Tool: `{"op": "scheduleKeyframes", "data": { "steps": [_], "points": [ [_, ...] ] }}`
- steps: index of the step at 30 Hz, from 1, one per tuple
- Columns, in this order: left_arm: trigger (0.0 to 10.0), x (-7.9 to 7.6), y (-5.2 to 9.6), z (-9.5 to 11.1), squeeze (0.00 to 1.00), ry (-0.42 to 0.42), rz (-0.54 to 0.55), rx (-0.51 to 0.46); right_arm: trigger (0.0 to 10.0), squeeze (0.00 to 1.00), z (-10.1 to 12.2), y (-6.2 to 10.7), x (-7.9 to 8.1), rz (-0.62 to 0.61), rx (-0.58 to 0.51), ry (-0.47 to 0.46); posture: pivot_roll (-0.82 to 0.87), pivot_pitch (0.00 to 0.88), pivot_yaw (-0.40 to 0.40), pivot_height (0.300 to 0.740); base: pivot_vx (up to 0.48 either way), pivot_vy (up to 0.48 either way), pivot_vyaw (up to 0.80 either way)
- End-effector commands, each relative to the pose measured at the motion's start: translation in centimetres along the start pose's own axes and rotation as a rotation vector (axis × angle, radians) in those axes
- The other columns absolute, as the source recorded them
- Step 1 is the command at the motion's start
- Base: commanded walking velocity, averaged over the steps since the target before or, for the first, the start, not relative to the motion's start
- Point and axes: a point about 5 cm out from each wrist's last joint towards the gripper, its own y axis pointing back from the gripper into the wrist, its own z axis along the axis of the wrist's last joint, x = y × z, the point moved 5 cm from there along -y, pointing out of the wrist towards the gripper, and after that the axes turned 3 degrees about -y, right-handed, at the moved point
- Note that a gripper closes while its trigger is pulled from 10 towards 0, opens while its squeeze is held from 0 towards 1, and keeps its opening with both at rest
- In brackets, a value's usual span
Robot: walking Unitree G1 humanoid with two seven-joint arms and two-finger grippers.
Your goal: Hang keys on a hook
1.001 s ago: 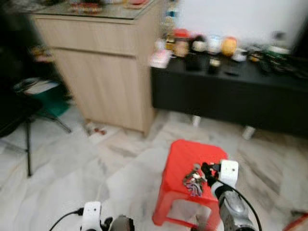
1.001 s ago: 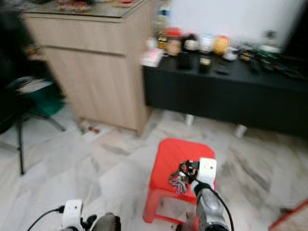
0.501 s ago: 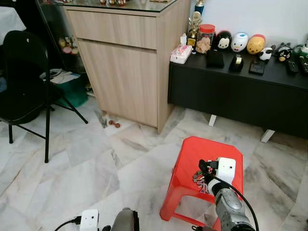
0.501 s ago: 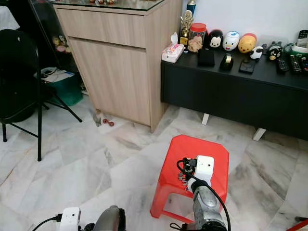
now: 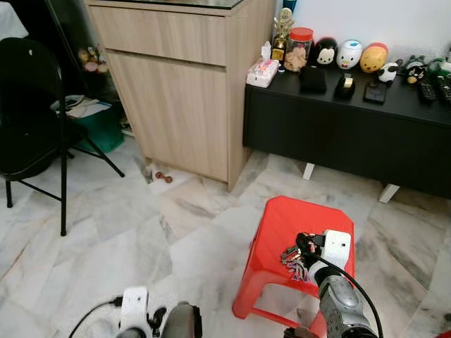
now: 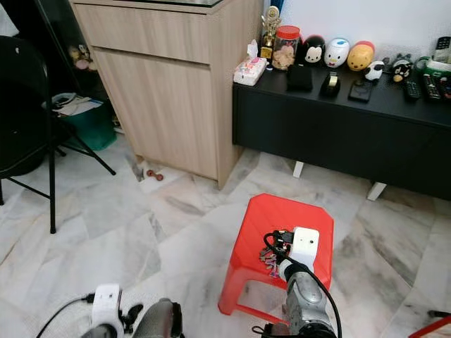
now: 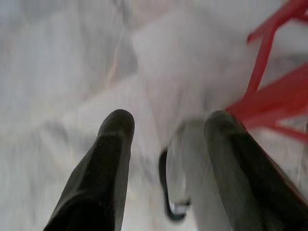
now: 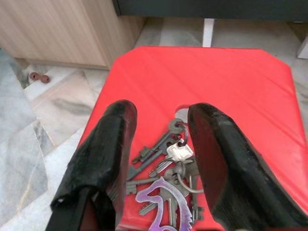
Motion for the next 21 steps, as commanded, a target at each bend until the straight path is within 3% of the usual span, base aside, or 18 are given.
{"op": "scheduleKeyframes", "data": {
  "steps": [1, 10, 15, 21],
  "points": [
    [10.0, -0.3, -0.2, 0.7, 0.00, 0.001, -0.005, -0.030, 10.0, 0.00, -0.3, 0.0, 0.1, -0.003, 0.017, -0.012, 0.09, 0.100, -0.001, 0.639, 0.000, 0.000, 0.00],
    [10.0, -0.4, 0.0, 0.1, 0.00, 0.040, -0.001, -0.020, 10.0, 0.00, -0.4, 0.0, 0.5, 0.013, 0.017, 0.000, 0.08, 0.089, 0.000, 0.639, 0.000, 0.000, 0.00],
    [10.0, -0.3, 0.1, -0.1, 0.00, 0.038, 0.003, -0.014, 10.0, 0.00, -0.5, 0.0, 0.5, 0.019, 0.020, 0.020, 0.09, 0.087, -0.002, 0.639, 0.252, 0.000, 0.62],
    [10.0, -0.4, 0.1, -0.2, 0.00, 0.030, -0.007, -0.012, 10.0, 0.00, -0.5, 0.0, 0.6, 0.012, 0.019, -0.011, 0.08, 0.079, -0.002, 0.639, 0.329, 0.000, 0.00]
  ]
}}
